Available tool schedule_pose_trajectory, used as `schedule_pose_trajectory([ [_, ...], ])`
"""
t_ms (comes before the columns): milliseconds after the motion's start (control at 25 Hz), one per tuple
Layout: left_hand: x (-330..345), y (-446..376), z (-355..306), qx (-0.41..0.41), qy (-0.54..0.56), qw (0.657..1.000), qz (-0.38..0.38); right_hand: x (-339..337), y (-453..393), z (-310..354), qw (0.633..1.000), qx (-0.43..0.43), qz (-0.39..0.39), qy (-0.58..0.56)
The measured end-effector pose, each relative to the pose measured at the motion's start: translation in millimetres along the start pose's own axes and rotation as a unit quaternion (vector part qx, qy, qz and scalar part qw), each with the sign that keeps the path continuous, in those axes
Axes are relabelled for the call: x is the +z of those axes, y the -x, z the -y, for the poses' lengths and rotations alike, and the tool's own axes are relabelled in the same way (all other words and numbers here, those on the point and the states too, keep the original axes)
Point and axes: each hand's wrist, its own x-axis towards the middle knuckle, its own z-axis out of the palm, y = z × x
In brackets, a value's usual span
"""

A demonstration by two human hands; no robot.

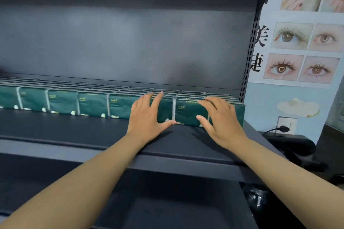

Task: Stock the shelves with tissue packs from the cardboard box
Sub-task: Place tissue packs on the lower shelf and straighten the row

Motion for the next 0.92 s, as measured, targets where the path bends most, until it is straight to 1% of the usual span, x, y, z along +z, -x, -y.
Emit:
schedule_pose_trajectory([
  [120, -40, 41, 29, 0.004, 0.016, 1.000, 0.009, -3, 17, 71, 1.000, -0.007, -0.002, -0.024],
  [240, -80, 104, 76, 0.015, 0.027, 0.999, 0.029, 2, 51, 154, 0.999, 0.003, 0.012, -0.051],
  [400, -113, 216, 155, 0.035, 0.018, 0.996, 0.080, 35, 119, 264, 0.993, 0.062, 0.046, -0.092],
  [480, -121, 278, 192, 0.023, 0.016, 0.992, 0.121, 59, 155, 310, 0.984, 0.101, 0.085, -0.121],
  [560, -122, 339, 228, 0.009, -0.007, 0.983, 0.181, 86, 188, 348, 0.974, 0.124, 0.130, -0.137],
  [640, -117, 392, 260, -0.011, -0.025, 0.973, 0.230, 112, 216, 375, 0.965, 0.142, 0.162, -0.146],
  [760, -103, 462, 301, -0.058, -0.036, 0.951, 0.303, 157, 255, 406, 0.954, 0.151, 0.205, -0.156],
  [920, -80, 554, 337, -0.111, -0.045, 0.910, 0.397, 218, 314, 443, 0.937, 0.132, 0.273, -0.172],
])
